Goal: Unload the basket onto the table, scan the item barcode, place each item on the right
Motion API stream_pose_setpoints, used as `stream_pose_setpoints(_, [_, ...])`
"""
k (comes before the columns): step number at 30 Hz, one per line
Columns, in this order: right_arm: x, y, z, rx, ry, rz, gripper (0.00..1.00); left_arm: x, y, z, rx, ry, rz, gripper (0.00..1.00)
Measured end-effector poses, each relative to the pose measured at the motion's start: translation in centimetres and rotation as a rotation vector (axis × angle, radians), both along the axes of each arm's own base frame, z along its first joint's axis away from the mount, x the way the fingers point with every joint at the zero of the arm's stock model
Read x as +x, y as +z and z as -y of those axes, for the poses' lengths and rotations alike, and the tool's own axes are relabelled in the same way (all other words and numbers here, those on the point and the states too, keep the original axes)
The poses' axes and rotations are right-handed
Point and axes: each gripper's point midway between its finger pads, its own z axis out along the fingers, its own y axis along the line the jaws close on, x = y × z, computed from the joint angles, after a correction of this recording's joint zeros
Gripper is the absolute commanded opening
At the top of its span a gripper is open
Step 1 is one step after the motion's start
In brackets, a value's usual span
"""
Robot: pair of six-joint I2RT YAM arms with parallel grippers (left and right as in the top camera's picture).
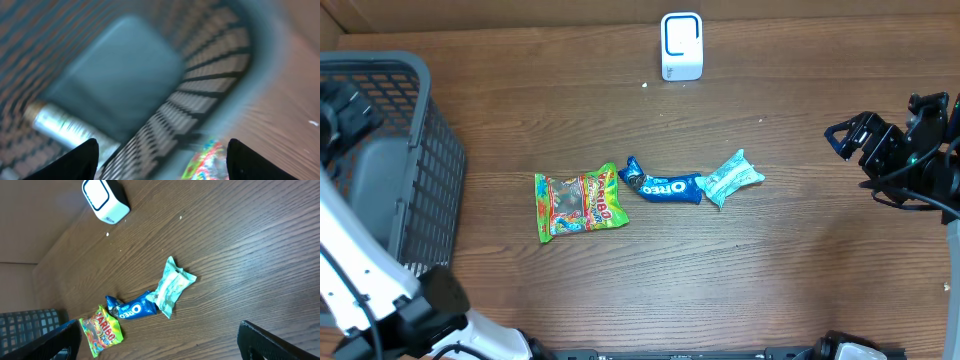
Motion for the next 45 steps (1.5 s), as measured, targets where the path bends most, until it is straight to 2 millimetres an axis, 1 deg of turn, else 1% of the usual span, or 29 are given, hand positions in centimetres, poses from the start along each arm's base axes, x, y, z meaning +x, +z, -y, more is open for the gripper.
stream_pose_setpoints(2, [0.0,0.0,0.0,0.000,0.000,0.001,1.00,-1.6,-2.0,-2.5,-0.035,0.096,-0.042,0.73])
stream_pose_setpoints(4, [0.0,0.0,0.0,-0.001,0.001,0.002,1.00,-2.6,-3.8,-4.0,-0.067,0.152,-0.071,0.73])
stream_pose_setpoints(6, [0.1,0.1,0.0,-0.005,0.004,0.009,1.00,-3.7,-6.1,-5.2,-0.115,0.205,-0.108,0.72])
stream_pose_setpoints(7, [0.2,0.1,0.0,-0.007,0.006,0.011,1.00,-4.2,-7.2,-5.5,-0.142,0.226,-0.129,0.71])
stream_pose_setpoints(10, [0.2,0.1,0.0,-0.009,0.009,0.012,1.00,-5.3,-10.4,-5.4,-0.211,0.255,-0.193,0.70])
stream_pose_setpoints(12, [0.2,0.1,0.0,-0.010,0.010,0.013,1.00,-5.8,-12.6,-4.9,-0.256,0.278,-0.241,0.69])
stream_pose_setpoints(16, [0.2,0.1,0.0,-0.011,0.011,0.014,1.00,-7.0,-16.1,-4.4,-0.300,0.360,-0.316,0.69])
stream_pose_setpoints(20, [0.2,0.1,0.0,-0.012,0.012,0.015,1.00,-8.2,-19.0,-4.8,-0.287,0.479,-0.370,0.69])
stream_pose_setpoints(23, [0.2,0.1,0.1,-0.013,0.013,0.015,1.00,-9.9,-21.0,-4.9,-0.264,0.606,-0.424,0.69])
stream_pose_setpoints(26, [0.2,0.1,0.0,-0.014,0.014,0.015,1.00,-12.0,-22.4,-4.8,-0.229,0.746,-0.491,0.70])
stream_pose_setpoints(28, [0.2,0.1,0.0,-0.014,0.015,0.015,1.00,-13.3,-23.0,-4.8,-0.194,0.829,-0.529,0.71])
stream_pose_setpoints(30, [0.2,0.1,0.1,-0.014,0.014,0.015,1.00,-14.4,-23.4,-4.8,-0.156,0.895,-0.559,0.71])
stream_pose_setpoints(33, [0.2,0.1,0.0,-0.014,0.014,0.016,1.00,-15.6,-23.5,-5.2,-0.097,0.964,-0.584,0.71])
stream_pose_setpoints(39, [0.1,0.1,0.0,-0.013,0.014,0.012,1.00,-16.3,-23.1,-6.1,-0.015,1.017,-0.586,0.75])
stream_pose_setpoints(41, [0.0,0.0,0.0,-0.011,0.015,0.006,1.00,-16.4,-23.1,-6.3,-0.002,1.022,-0.586,0.81])
stream_pose_setpoints(42, [0.0,0.0,0.0,-0.011,0.014,0.005,1.00,-16.5,-23.1,-6.3,0.001,1.022,-0.587,0.82])
stream_pose_setpoints(43, [-0.1,0.0,0.0,-0.011,0.015,0.004,1.00,-16.3,-23.3,-6.5,0.008,1.028,-0.574,0.84])
stream_pose_setpoints(45, [-0.1,-0.1,0.0,-0.010,0.015,0.002,1.00,-16.3,-23.8,-6.7,0.015,1.034,-0.563,0.85])
